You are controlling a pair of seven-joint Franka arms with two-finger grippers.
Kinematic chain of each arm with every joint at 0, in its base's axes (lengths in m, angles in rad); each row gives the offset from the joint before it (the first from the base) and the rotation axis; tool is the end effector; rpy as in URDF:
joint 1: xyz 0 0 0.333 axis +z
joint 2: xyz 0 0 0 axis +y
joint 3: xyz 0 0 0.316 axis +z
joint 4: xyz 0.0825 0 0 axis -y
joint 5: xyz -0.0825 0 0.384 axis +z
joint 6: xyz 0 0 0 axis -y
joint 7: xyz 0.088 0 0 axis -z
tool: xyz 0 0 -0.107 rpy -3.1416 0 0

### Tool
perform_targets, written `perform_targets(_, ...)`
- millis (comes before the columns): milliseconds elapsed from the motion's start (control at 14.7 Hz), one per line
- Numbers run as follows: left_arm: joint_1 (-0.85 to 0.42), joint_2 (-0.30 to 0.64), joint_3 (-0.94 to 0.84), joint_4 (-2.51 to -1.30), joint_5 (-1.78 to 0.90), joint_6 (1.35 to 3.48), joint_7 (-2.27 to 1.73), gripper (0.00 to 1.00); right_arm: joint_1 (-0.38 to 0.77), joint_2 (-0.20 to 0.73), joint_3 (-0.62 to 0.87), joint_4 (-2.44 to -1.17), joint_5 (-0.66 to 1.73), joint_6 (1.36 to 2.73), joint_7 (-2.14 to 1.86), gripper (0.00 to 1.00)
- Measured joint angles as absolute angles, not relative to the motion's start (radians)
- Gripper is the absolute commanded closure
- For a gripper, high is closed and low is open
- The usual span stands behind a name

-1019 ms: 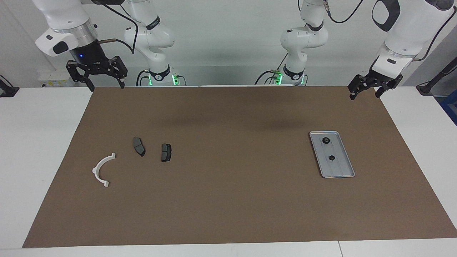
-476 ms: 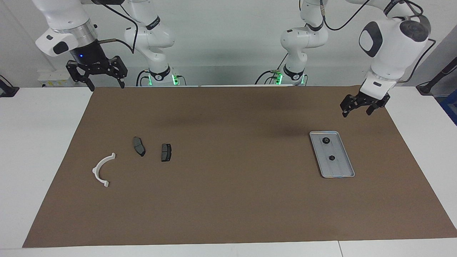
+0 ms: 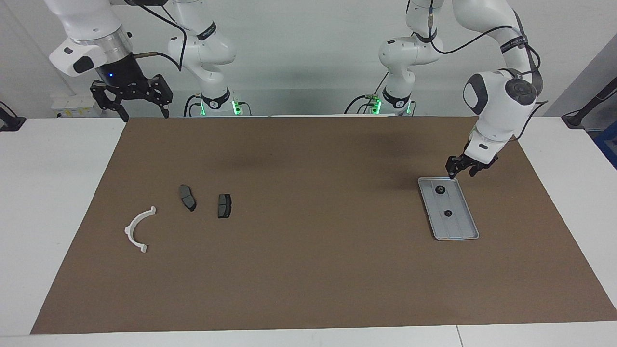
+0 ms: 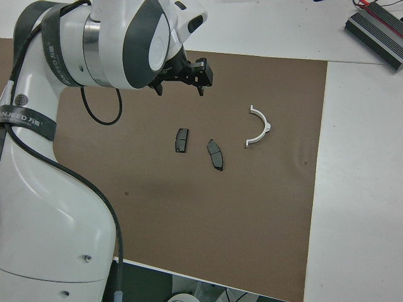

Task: Place bearing gear from tray to pile
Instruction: 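Reach the left gripper into the silver tray and grasp a black ring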

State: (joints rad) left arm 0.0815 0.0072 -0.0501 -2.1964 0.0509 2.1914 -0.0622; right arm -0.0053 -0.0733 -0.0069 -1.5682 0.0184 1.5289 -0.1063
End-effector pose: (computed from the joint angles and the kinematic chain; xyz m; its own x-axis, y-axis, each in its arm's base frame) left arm 0.5296 0.0185 0.3798 0.9979 0.0639 -0.0102 0.0634 -0.9971 -0.0414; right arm 0.5273 -0.0046 0.6616 0.9949 0.0947 0.0358 0.0953 -0.9953 -0.0151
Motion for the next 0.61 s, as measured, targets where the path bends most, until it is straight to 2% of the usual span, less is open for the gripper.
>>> perform_targets(612,0.073,0.103,-0.062,-2.234,0.051,2.307,-0.165,0.46,0.005,-0.074,-0.002,-1.568,0.018,1.528,-0.107,0.00)
